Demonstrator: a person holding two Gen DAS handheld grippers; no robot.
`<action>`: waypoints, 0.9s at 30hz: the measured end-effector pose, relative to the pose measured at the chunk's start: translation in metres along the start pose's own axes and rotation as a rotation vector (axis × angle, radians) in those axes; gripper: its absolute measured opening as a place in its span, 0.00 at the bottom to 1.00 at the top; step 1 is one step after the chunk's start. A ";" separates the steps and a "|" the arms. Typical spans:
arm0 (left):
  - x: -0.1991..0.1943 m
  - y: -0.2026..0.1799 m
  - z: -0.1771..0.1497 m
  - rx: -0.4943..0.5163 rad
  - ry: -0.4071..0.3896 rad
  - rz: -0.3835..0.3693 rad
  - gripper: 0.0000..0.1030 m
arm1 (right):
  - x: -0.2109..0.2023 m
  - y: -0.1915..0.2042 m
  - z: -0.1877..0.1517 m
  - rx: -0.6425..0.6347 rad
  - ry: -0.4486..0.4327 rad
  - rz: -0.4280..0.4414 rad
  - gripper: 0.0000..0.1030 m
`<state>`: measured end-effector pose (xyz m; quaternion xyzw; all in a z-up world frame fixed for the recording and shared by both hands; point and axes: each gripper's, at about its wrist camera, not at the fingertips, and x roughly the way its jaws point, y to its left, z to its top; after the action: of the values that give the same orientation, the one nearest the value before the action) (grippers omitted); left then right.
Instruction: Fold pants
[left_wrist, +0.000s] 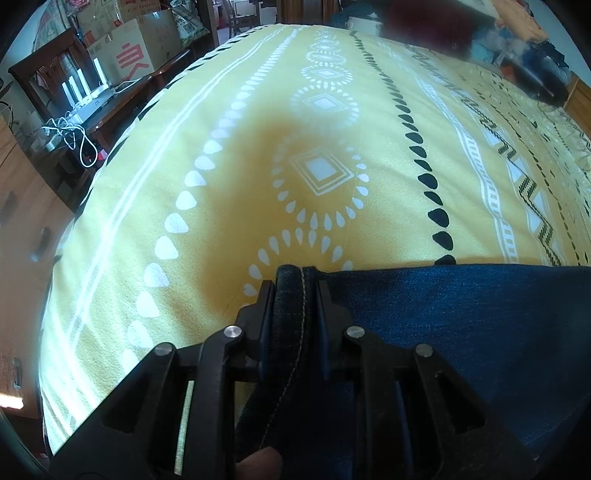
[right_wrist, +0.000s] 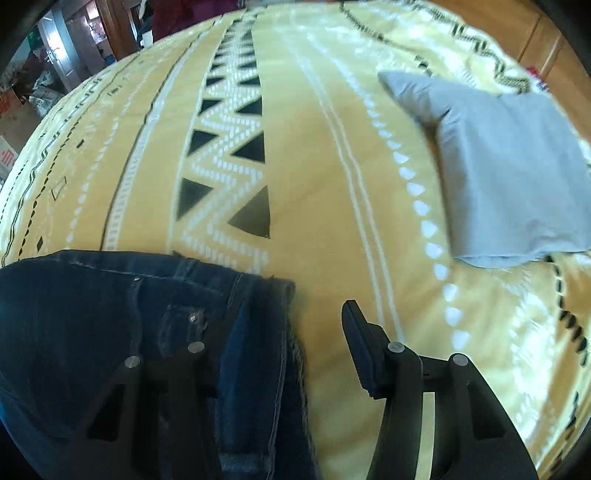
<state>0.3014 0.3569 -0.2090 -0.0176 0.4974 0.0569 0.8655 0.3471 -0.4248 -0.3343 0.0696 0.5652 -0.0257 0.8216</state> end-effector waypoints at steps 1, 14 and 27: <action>0.000 0.000 0.000 -0.003 -0.003 0.001 0.20 | 0.006 -0.004 0.002 0.001 0.012 0.010 0.56; 0.000 -0.002 -0.005 -0.029 -0.010 0.017 0.20 | 0.012 -0.024 0.005 0.059 0.043 0.193 0.67; -0.027 -0.006 -0.002 -0.068 -0.104 0.026 0.17 | -0.010 -0.002 0.004 -0.002 -0.051 0.267 0.12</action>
<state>0.2872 0.3488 -0.1867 -0.0373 0.4495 0.0858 0.8884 0.3470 -0.4275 -0.3235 0.1426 0.5299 0.0829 0.8319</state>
